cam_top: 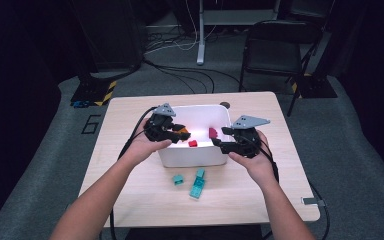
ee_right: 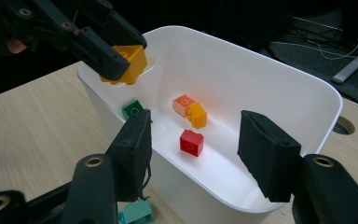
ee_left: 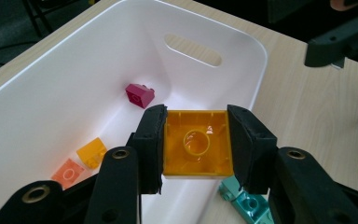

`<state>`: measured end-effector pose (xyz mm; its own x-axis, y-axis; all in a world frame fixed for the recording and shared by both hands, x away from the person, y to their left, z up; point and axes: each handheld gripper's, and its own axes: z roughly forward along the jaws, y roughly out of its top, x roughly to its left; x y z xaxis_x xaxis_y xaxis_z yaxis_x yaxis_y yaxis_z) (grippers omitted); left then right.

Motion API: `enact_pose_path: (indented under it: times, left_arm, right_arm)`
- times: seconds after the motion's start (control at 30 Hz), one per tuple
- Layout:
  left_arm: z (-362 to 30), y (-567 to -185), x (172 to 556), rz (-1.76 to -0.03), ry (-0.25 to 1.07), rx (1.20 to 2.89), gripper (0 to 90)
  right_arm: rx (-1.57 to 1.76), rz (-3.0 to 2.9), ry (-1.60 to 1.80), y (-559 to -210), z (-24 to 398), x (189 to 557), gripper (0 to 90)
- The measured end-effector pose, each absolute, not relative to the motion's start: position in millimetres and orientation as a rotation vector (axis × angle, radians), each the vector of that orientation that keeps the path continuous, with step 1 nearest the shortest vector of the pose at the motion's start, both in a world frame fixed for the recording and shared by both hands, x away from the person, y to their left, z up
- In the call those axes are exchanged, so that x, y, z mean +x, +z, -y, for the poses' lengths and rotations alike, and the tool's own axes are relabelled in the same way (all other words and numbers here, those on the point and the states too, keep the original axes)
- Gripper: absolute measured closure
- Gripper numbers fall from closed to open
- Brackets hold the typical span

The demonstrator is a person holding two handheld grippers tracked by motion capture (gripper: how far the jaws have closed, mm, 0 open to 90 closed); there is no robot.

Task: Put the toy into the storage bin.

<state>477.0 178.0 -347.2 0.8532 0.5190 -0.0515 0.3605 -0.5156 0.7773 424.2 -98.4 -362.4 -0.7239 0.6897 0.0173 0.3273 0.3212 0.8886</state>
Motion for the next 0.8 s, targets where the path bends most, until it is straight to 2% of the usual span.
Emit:
enact_pose_path:
  times: [0.8]
  left_arm:
    - [-151.8, -350.4, 531.9, -0.709, 0.226, 2.145, 58.4]
  right_arm:
    - [0.915, -2.22, 1.393, -362.3, 100.4, 425.0, 43.7]
